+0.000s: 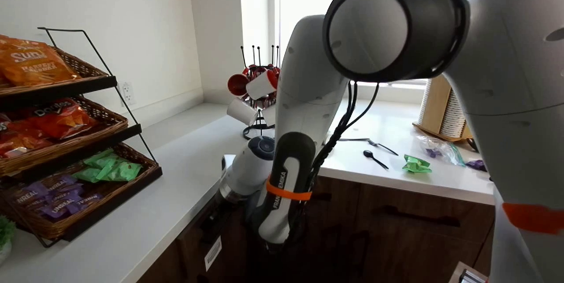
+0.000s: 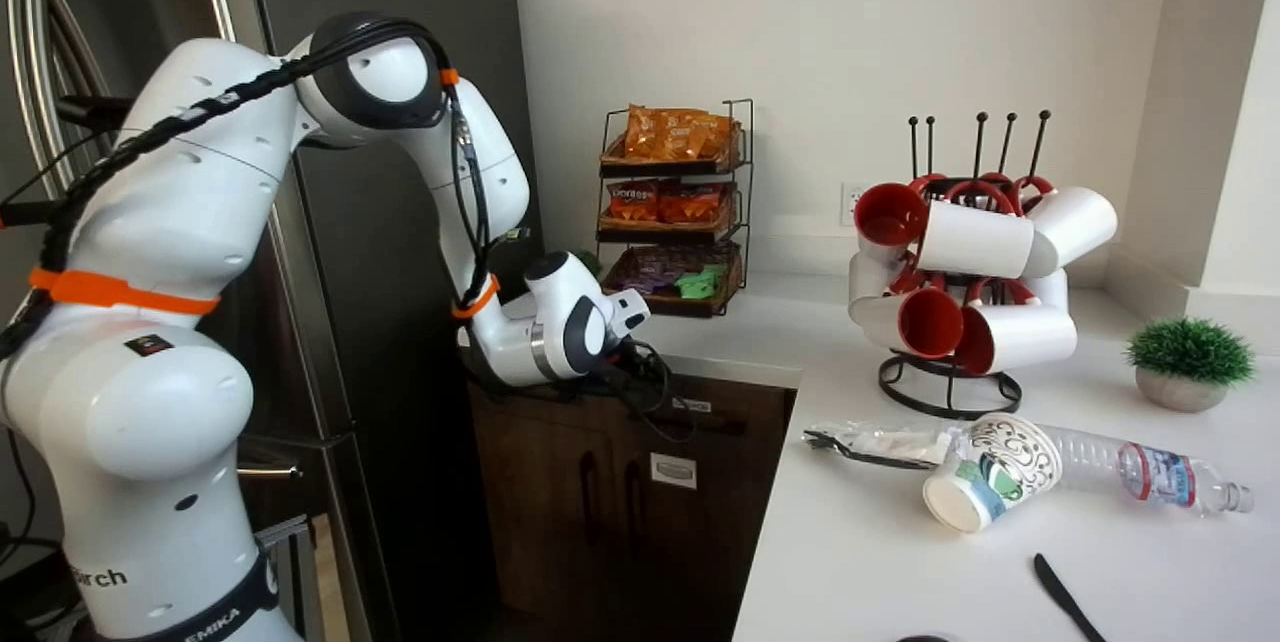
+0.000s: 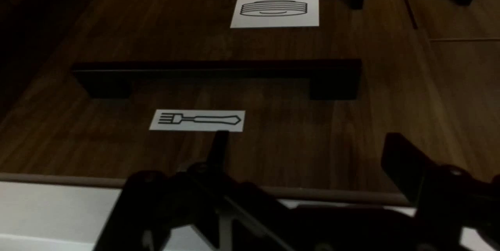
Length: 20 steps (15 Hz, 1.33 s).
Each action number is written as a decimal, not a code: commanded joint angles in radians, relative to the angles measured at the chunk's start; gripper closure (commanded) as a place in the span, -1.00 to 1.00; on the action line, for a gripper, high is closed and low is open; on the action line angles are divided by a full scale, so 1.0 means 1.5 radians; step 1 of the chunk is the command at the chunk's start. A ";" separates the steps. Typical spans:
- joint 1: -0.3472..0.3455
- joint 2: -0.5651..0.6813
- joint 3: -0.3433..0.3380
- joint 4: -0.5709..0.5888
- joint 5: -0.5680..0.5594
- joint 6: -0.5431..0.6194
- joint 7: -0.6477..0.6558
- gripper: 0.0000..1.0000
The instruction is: Close the second drawer from the left.
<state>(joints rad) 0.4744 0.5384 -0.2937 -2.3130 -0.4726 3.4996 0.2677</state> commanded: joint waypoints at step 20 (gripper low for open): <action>-0.181 0.221 0.256 0.123 0.170 0.390 -0.227 -1.00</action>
<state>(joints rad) 0.2191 0.8256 0.0532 -2.2202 -0.1643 4.0926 -0.0552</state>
